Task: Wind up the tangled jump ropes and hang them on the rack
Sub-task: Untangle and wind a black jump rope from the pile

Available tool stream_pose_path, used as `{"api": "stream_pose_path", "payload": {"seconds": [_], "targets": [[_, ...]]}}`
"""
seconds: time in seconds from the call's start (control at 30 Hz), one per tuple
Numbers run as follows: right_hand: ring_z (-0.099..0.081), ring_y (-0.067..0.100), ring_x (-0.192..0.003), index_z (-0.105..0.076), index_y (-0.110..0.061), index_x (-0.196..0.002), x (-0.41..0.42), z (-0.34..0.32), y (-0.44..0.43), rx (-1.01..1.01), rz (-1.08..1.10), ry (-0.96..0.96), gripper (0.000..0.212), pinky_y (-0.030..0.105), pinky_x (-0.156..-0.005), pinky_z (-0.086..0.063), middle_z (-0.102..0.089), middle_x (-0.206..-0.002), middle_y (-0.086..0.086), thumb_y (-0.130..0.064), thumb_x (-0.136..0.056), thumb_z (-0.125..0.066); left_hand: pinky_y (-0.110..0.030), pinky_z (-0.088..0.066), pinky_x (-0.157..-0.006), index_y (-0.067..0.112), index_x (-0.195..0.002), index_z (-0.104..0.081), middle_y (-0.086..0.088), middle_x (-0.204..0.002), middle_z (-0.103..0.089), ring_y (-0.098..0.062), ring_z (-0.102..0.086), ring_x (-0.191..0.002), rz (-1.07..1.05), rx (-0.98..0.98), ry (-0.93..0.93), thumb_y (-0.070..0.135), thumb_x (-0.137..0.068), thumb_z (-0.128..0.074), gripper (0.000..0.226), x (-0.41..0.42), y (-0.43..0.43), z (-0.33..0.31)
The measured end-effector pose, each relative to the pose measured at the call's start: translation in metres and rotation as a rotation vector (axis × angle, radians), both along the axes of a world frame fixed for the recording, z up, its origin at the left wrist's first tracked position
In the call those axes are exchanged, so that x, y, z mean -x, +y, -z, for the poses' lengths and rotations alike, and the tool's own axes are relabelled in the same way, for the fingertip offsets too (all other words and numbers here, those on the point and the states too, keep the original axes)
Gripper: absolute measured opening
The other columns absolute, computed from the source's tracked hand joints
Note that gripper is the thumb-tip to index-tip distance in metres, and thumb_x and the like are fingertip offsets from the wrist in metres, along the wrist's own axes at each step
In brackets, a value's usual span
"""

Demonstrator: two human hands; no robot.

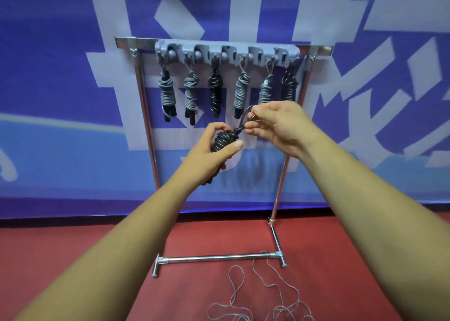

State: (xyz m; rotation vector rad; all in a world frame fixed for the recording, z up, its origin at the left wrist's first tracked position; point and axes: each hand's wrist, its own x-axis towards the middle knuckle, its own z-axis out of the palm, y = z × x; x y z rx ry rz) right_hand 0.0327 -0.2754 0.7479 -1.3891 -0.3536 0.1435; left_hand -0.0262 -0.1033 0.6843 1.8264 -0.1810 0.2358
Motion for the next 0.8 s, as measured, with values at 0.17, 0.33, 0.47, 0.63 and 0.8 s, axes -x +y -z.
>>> {"api": "stream_pose_path", "payload": {"seconds": [0.17, 0.33, 0.47, 0.63, 0.8], "targets": [[-0.062, 0.018, -0.056, -0.060, -0.006, -0.091, -0.009, -0.031, 0.023, 0.094, 0.039, -0.148, 0.011, 0.029, -0.059, -0.058, -0.062, -0.075, 0.009, 0.005, -0.092, -0.062, -0.029, -0.040, -0.046, 0.032, -0.114, -0.048, -0.007, -0.084, -0.066, -0.017, -0.061, -0.061, -0.050, 0.033, -0.035, 0.039, -0.094, -0.067, 0.028, -0.016, 0.010, -0.024], [-0.059, 0.015, -0.050, -0.065, -0.004, -0.082, -0.034, -0.038, 0.027, 0.076, 0.200, -0.211, 0.015, 0.030, -0.059, -0.056, -0.064, -0.068, 0.009, 0.008, -0.090, -0.062, -0.033, -0.044, -0.058, 0.025, -0.107, -0.055, -0.011, -0.081, -0.066, -0.025, -0.063, -0.066, -0.007, 0.045, -0.021, 0.027, -0.102, -0.054, 0.005, -0.030, 0.020, -0.031], [-0.060, 0.014, -0.051, -0.065, 0.001, -0.089, -0.058, -0.041, 0.009, 0.077, 0.239, -0.186, 0.006, 0.023, -0.053, -0.055, -0.063, -0.070, 0.012, 0.006, -0.091, -0.062, -0.030, -0.052, -0.059, 0.028, -0.106, -0.062, -0.007, -0.089, -0.067, -0.021, -0.065, -0.072, 0.020, 0.078, -0.012, 0.032, -0.100, -0.058, 0.008, -0.057, 0.008, -0.033], [-0.063, 0.012, -0.051, -0.065, 0.003, -0.096, -0.100, -0.057, -0.021, 0.143, 0.302, -0.172, 0.006, 0.022, -0.054, -0.057, -0.062, -0.072, 0.013, 0.003, -0.090, -0.066, -0.019, -0.052, -0.069, 0.030, -0.110, -0.069, -0.003, -0.099, -0.072, -0.011, -0.065, -0.082, 0.011, 0.065, -0.047, 0.043, -0.095, -0.065, 0.021, -0.111, -0.015, -0.043], [-0.058, 0.010, -0.049, -0.062, -0.002, -0.081, -0.150, -0.070, -0.028, 0.320, 0.403, -0.242, 0.011, 0.019, -0.050, -0.051, -0.059, -0.068, 0.010, 0.004, -0.089, -0.067, -0.022, -0.045, -0.076, 0.023, -0.116, -0.069, 0.005, -0.105, -0.071, -0.005, -0.065, -0.087, -0.007, 0.021, -0.066, 0.043, -0.094, -0.066, 0.030, -0.171, -0.033, -0.044]]}}
